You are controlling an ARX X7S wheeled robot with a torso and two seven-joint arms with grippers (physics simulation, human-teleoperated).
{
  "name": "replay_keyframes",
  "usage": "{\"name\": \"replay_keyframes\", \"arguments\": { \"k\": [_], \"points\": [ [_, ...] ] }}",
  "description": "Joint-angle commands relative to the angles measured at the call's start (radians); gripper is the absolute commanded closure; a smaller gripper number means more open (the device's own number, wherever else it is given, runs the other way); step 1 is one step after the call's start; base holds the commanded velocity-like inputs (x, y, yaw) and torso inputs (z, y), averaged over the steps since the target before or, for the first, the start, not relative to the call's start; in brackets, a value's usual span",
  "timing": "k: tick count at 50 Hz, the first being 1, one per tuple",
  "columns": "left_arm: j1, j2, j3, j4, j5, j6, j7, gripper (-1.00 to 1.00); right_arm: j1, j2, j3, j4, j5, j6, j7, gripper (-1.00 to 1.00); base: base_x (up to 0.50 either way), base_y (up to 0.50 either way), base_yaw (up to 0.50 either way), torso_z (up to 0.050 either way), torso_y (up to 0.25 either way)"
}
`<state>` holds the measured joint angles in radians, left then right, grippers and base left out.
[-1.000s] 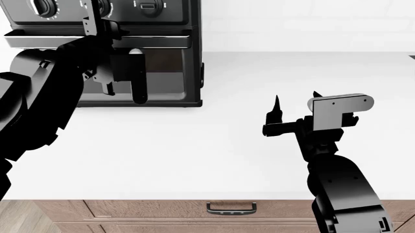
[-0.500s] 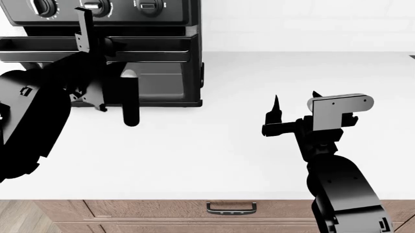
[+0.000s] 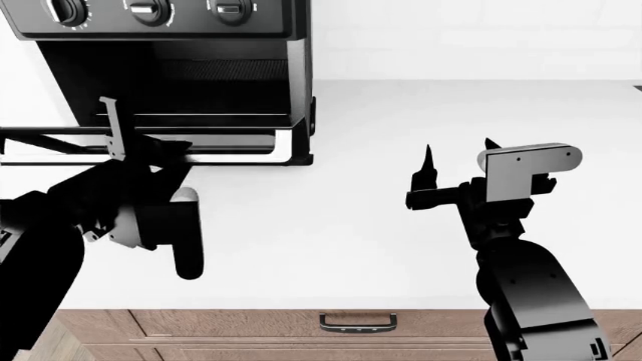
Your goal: Open the toaster oven door.
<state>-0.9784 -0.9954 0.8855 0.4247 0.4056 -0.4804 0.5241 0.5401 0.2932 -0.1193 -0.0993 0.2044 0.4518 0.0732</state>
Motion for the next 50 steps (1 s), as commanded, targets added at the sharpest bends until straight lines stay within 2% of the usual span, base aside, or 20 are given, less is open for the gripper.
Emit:
{"name": "replay_keyframes", "arguments": {
  "k": [1, 9, 30, 40, 50],
  "points": [
    [0.125, -0.122, -0.037, 0.19, -0.012, -0.068, -0.104, 1.0, -0.001, 0.002, -0.005, 0.003, 0.002, -0.007, 0.001, -1.0, 0.0, 0.0, 0.0, 0.0, 0.0],
    [0.222, -0.169, -0.018, 0.25, -0.003, -0.095, -0.168, 1.0, -0.004, 0.002, -0.006, 0.011, 0.006, -0.017, 0.002, -1.0, 0.0, 0.0, 0.0, 0.002, 0.005],
    [0.47, -0.231, 0.068, 0.337, 0.039, -0.149, -0.37, 1.0, -0.012, 0.009, -0.008, 0.008, 0.011, -0.018, 0.01, -1.0, 0.0, 0.0, 0.0, 0.0, 0.002],
    [0.51, -0.192, 0.114, 0.249, 0.044, -0.105, -0.399, 1.0, -0.017, 0.016, -0.005, 0.003, 0.014, -0.016, 0.015, -1.0, 0.0, 0.0, 0.0, 0.001, 0.001],
    [0.457, -0.077, 0.166, 0.039, 0.048, 0.005, -0.354, 1.0, -0.029, 0.03, 0.009, -0.03, 0.022, 0.001, 0.025, -1.0, 0.0, 0.0, 0.0, 0.0, 0.0]
  ]
}}
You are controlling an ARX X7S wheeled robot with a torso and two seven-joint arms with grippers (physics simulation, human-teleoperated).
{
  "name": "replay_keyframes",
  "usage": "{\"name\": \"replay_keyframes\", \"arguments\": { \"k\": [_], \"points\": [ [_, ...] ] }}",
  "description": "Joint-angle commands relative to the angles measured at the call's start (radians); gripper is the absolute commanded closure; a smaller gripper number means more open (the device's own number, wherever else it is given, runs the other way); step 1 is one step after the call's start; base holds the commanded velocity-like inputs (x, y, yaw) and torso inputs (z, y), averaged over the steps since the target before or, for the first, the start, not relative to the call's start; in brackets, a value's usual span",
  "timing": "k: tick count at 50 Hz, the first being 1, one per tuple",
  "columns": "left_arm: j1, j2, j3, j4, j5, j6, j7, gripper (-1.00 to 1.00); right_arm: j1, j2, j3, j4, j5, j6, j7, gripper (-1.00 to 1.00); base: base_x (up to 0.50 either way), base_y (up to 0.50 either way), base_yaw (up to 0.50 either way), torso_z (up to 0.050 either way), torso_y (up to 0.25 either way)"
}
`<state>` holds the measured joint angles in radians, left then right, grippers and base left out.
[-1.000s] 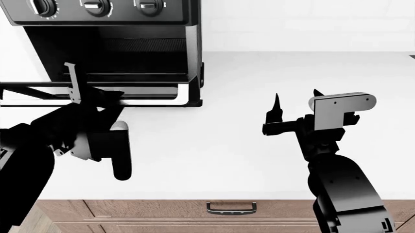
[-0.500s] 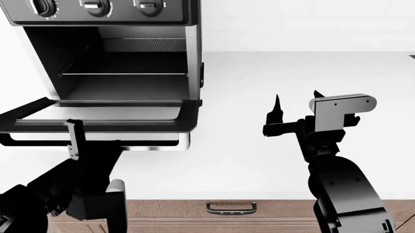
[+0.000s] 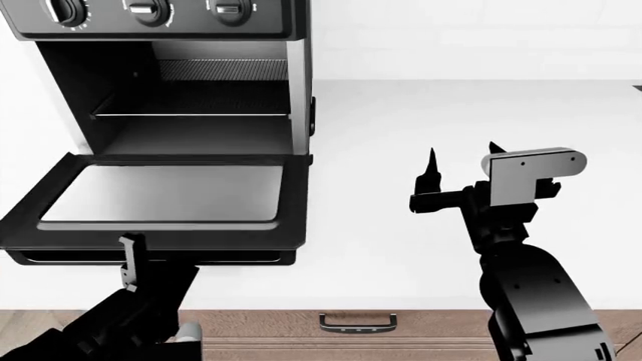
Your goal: Open the toaster oven door.
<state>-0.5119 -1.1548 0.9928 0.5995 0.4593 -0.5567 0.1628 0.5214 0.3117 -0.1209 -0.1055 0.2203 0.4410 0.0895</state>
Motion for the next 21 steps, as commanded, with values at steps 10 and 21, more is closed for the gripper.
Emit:
{"name": "replay_keyframes", "arguments": {
  "k": [10, 21],
  "points": [
    [0.027, 0.083, 0.083, -0.173, -0.004, 0.093, -0.013, 1.0, -0.013, 0.013, 0.009, -0.027, 0.008, 0.012, 0.015, -1.0, 0.01, 0.0, 0.0, 0.0, 0.0],
    [0.061, 0.077, 0.093, -0.187, -0.01, 0.096, -0.039, 1.0, -0.011, 0.013, 0.005, -0.02, 0.008, 0.007, 0.018, -1.0, 0.01, 0.0, -0.01, 0.0, 0.0]
  ]
}}
